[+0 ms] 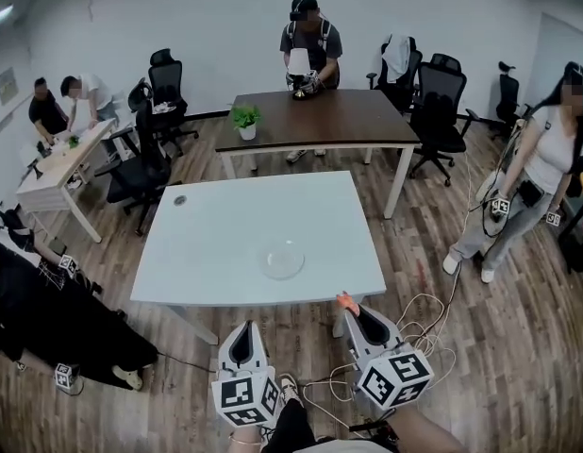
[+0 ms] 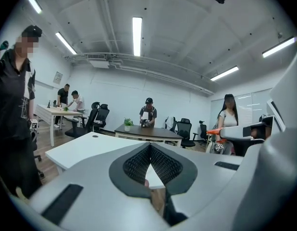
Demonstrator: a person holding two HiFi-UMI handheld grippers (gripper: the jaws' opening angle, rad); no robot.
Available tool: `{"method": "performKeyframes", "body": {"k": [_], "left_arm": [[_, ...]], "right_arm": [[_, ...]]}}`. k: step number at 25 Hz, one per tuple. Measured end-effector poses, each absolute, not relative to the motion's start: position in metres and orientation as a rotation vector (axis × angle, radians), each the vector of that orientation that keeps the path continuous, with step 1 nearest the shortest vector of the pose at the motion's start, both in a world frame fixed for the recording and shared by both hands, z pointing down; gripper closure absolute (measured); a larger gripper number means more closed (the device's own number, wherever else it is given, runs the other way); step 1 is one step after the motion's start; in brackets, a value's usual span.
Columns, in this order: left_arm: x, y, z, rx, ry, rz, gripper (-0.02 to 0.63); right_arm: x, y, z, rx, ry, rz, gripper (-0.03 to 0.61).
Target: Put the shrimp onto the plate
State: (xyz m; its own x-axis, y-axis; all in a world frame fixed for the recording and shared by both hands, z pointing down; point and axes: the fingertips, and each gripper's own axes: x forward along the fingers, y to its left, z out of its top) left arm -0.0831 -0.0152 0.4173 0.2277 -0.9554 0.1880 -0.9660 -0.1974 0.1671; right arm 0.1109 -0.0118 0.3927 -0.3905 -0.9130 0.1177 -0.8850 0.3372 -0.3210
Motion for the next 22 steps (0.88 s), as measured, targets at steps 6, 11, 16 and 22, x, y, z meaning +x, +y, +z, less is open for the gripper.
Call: {"method": "performKeyframes", "body": {"k": [6, 11, 16, 22], "left_arm": [[-0.098, -0.095, 0.407, 2.305, -1.774, 0.055, 0.609], [-0.116, -0.158, 0.406, 2.326, -1.759, 0.060, 0.609], [-0.130, -0.214, 0.404, 2.343, -1.733, 0.063, 0.607], [-0.129, -0.251, 0.421, 2.358, -1.675, 0.103, 0.608]], "right_arm": [[0.088, -0.083, 0.384, -1.709, 2.481, -0.490, 0.503], [0.069, -0.144, 0.381, -1.719, 2.468, -0.474, 0.503], [0.051, -0.196, 0.377, -1.734, 2.459, -0.461, 0.503], [0.047, -0.226, 0.389, -1.784, 2.445, -0.492, 0.503]]}}
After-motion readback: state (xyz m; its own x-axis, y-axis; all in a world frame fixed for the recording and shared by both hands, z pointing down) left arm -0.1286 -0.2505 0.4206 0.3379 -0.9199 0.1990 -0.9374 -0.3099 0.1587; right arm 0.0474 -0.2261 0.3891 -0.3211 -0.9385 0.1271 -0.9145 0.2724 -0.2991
